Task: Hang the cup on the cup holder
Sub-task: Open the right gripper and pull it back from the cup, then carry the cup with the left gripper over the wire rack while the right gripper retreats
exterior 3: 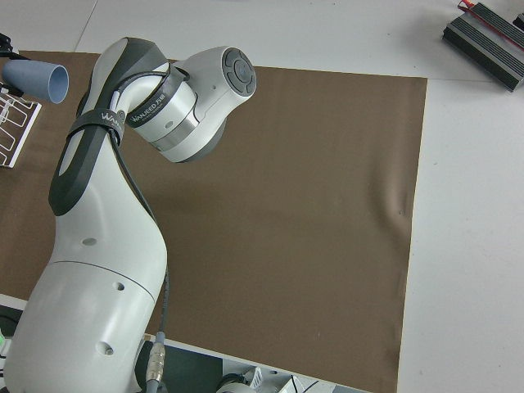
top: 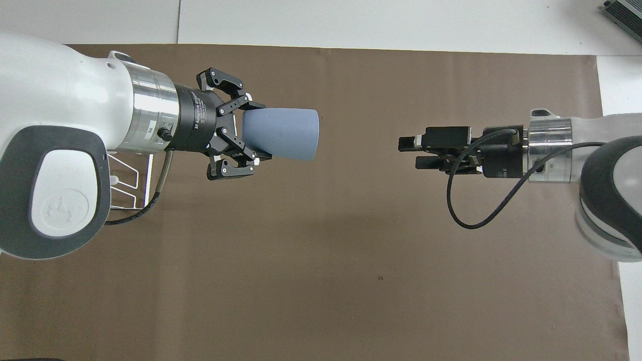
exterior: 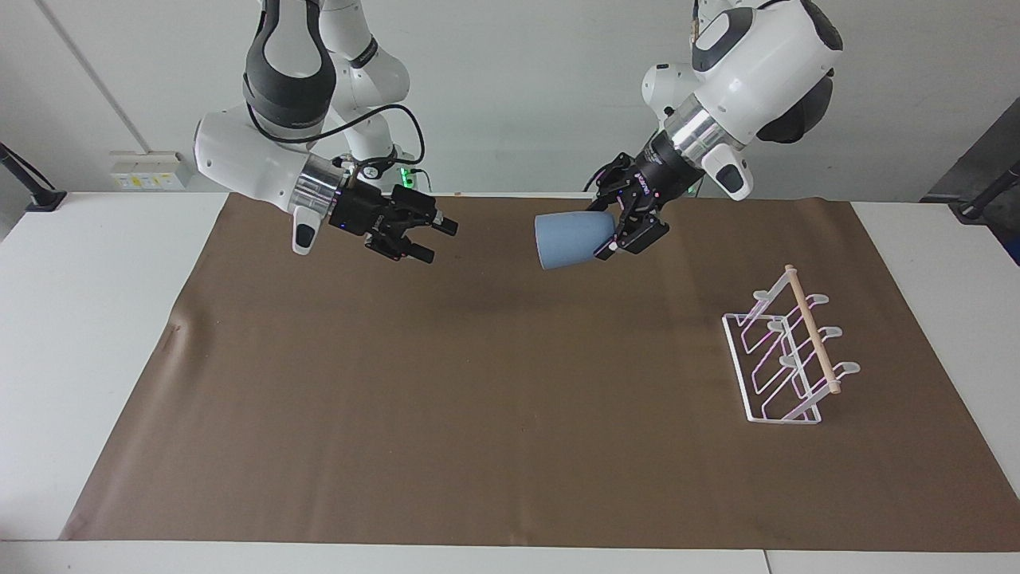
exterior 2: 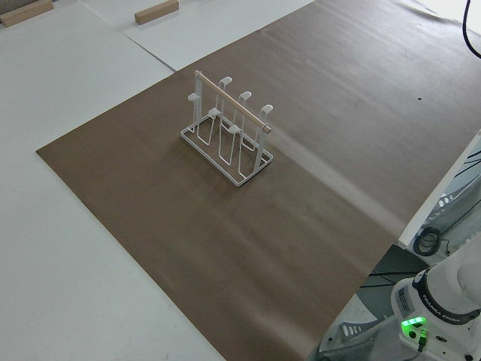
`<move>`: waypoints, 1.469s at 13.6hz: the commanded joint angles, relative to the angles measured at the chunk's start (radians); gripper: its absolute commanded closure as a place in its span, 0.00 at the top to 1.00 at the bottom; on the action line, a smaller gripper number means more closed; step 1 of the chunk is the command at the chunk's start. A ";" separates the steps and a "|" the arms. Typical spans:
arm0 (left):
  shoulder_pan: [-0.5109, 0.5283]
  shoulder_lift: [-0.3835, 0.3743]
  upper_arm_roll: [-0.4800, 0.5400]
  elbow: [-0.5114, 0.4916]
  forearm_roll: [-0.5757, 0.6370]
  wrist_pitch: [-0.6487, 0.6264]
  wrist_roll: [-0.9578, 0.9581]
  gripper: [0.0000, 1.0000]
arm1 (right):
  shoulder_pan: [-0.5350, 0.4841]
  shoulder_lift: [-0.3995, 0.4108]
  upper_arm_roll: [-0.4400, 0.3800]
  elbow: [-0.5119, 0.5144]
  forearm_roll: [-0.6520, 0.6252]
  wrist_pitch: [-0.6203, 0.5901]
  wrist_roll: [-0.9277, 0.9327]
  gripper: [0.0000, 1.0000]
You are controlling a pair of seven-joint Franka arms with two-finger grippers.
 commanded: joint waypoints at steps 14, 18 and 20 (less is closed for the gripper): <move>0.100 -0.085 0.001 -0.138 0.495 -0.041 0.464 0.00 | -0.053 -0.006 0.003 0.274 -0.895 -0.150 0.078 1.00; 0.155 -0.100 0.003 -0.173 0.582 -0.036 0.668 0.00 | -0.098 -0.008 -0.002 0.349 -0.908 -0.308 0.095 1.00; 0.192 -0.103 0.001 -0.181 0.607 -0.038 0.726 0.00 | -0.121 -0.024 -0.001 0.345 -0.937 -0.356 0.125 1.00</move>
